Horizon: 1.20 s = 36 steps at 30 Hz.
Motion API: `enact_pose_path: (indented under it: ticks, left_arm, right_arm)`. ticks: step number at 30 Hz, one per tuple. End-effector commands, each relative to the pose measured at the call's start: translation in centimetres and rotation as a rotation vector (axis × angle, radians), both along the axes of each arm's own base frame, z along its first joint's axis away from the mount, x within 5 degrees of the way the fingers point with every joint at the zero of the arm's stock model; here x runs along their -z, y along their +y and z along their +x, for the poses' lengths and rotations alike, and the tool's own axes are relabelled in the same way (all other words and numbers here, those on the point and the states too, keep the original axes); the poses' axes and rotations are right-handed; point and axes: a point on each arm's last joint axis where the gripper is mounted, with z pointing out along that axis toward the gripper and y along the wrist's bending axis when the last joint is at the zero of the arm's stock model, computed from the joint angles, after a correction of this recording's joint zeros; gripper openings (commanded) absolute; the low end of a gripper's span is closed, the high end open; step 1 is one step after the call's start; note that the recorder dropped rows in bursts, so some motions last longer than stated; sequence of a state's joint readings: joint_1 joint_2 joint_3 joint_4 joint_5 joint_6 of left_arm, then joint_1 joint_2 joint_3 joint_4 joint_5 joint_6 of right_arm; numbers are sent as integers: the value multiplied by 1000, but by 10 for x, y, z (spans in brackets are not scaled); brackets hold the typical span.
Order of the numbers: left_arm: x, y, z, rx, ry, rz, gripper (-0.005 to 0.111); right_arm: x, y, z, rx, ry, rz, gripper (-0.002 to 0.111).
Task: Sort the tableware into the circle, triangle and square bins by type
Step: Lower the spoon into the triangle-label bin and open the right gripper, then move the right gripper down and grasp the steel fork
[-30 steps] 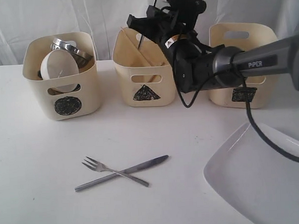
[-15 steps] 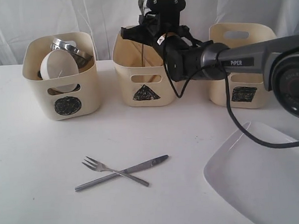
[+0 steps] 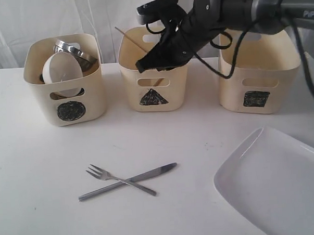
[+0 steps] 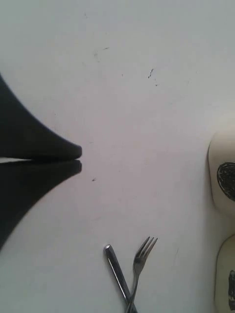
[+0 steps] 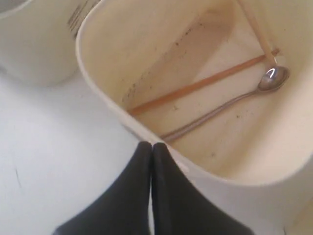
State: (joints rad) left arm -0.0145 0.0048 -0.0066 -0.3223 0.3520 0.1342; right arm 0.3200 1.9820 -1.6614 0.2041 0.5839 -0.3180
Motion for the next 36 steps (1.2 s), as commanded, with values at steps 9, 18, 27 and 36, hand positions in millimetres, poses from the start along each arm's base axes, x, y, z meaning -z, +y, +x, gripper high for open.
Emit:
enact_pose_path:
  ticks: [9,18,27,36]
  left_arm:
    - [4,-1,-1,9,29,-7,0]
    - [4,-1,-1,9,29,-7,0]
    - [4,-1,-1,9,29,-7,0]
    - [4,-1,-1,9,29,-7,0]
  right_arm:
    - [-14,63,-91,-487,243,-229,0]
    - [73,106,-110,-644,432,-336,27]
    - [100,134,-102,-648,265,-332,42]
    - [123,136,-97,-645,271,-356,42]
